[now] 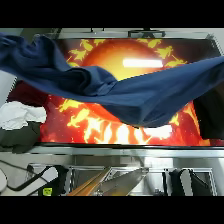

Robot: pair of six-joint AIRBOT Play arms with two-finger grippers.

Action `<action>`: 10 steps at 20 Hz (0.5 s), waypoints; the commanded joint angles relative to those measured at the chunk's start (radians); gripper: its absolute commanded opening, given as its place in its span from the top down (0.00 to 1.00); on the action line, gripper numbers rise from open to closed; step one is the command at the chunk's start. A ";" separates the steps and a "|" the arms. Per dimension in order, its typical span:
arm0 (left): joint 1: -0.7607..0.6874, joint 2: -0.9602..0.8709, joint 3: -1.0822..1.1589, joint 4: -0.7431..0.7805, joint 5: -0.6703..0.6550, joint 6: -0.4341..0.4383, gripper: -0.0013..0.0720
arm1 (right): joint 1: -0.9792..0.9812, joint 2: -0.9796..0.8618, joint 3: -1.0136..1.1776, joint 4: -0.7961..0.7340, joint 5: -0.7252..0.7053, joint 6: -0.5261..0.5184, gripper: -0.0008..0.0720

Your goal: Fold the shirts.

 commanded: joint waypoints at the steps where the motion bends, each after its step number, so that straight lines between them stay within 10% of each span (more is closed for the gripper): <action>1: 0.099 0.172 -0.169 -0.190 0.057 -0.068 0.95 | -0.018 -0.002 0.057 0.199 0.024 -0.002 0.96; 6: 0.147 0.314 -0.391 -0.407 0.070 -0.046 0.95 | -0.020 -0.027 0.087 0.274 0.022 -0.035 0.96; 10: 0.219 0.375 -0.554 -0.103 0.299 -0.087 0.95 | -0.005 -0.071 0.085 0.073 -0.005 -0.018 0.96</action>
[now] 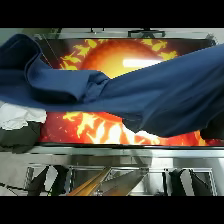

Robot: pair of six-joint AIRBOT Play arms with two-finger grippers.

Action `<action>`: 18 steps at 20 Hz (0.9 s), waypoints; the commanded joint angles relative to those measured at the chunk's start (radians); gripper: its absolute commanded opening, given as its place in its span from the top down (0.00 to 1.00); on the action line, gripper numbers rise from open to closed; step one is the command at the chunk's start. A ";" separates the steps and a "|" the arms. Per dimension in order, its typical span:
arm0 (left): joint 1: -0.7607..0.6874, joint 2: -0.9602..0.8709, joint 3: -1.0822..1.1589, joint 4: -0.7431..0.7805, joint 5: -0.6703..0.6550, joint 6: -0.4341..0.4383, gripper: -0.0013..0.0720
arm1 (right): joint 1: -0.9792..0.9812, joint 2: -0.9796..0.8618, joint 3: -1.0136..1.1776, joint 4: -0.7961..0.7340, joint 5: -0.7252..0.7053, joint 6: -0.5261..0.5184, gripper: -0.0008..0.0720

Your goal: Fold the shirts.

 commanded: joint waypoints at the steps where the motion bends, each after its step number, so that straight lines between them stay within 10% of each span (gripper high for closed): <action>1: 0.048 0.064 -0.151 0.201 0.158 -0.041 0.95 | 0.024 -0.029 0.005 -0.160 -0.013 0.006 0.96; 9: 0.049 0.141 0.089 -0.097 0.050 0.018 0.95 | 0.084 0.036 0.146 -0.176 -0.018 -0.012 0.97; 12: 0.018 0.022 0.343 0.337 0.190 -0.021 0.95 | 0.109 -0.004 0.167 -0.348 -0.164 -0.029 0.97; 18: -0.516 -0.370 0.377 1.113 0.493 -0.115 0.95 | 0.614 -0.455 0.142 -0.722 -0.413 -0.090 0.97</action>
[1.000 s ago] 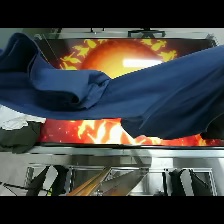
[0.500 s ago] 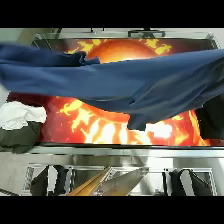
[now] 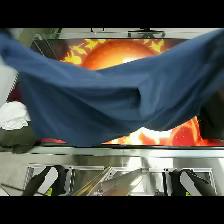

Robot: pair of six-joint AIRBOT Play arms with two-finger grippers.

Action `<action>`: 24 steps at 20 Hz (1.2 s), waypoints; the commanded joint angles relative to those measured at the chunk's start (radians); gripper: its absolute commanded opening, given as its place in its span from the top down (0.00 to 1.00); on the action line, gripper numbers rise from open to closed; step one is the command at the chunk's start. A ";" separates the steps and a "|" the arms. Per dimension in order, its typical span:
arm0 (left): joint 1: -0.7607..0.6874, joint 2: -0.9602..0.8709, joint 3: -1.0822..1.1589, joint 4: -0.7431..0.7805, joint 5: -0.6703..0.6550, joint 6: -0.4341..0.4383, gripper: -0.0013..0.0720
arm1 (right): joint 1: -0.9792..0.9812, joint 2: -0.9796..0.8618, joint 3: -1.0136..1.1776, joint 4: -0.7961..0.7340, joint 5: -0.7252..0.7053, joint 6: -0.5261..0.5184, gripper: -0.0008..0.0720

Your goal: Fold the shirts.

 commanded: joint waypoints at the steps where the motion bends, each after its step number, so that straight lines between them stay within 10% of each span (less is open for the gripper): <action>1: -0.246 -0.298 0.032 0.472 0.178 -0.072 0.95 | 0.235 -0.295 0.000 -0.235 -0.213 -0.030 0.96; 8: -0.270 -0.953 0.262 0.480 0.149 -0.016 0.94 | 0.282 -0.768 0.000 -0.195 -0.380 -0.043 0.93; 10: -0.262 -1.041 0.380 0.474 0.068 -0.016 0.41 | 0.261 -0.784 0.003 -0.178 -0.352 -0.043 0.55; 12: -0.231 -1.065 0.483 0.488 -0.055 -0.019 0.06 | 0.203 -0.748 0.013 -0.183 -0.257 -0.043 0.54; 17: -0.122 -1.003 0.560 0.782 -0.399 -0.140 0.07 | -0.011 -0.576 -0.051 -0.288 0.098 0.002 0.54; 24: -0.047 -0.852 -0.013 0.824 -0.329 -0.032 0.19 | -0.265 -0.303 -0.472 -0.460 0.092 -0.006 0.54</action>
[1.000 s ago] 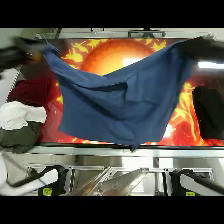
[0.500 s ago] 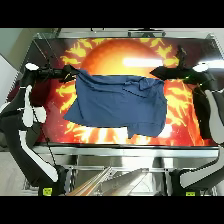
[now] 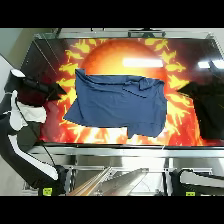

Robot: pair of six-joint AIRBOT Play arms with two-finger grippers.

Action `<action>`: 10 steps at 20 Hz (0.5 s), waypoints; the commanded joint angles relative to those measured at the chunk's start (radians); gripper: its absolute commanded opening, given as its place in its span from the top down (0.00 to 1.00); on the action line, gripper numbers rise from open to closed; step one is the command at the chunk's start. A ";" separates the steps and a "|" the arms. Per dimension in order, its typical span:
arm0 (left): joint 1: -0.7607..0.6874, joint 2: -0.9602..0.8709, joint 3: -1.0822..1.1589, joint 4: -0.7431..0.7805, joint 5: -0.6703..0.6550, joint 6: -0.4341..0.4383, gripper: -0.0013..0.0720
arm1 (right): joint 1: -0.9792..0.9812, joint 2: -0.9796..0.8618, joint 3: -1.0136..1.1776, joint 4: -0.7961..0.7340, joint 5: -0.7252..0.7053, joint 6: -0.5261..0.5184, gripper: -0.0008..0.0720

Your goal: Fold the shirts.

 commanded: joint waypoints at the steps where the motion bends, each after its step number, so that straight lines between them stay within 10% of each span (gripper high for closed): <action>1: 0.029 0.034 -0.214 0.033 0.036 0.047 0.19 | -0.132 0.106 -0.163 -0.062 0.019 -0.005 0.54; 9: -0.064 0.032 -0.280 0.033 0.108 0.121 0.20 | -0.179 0.119 -0.283 -0.070 -0.006 -0.042 0.54; 10: -0.069 0.032 -0.280 0.032 0.100 0.130 0.35 | -0.179 0.118 -0.299 -0.084 -0.008 -0.042 0.54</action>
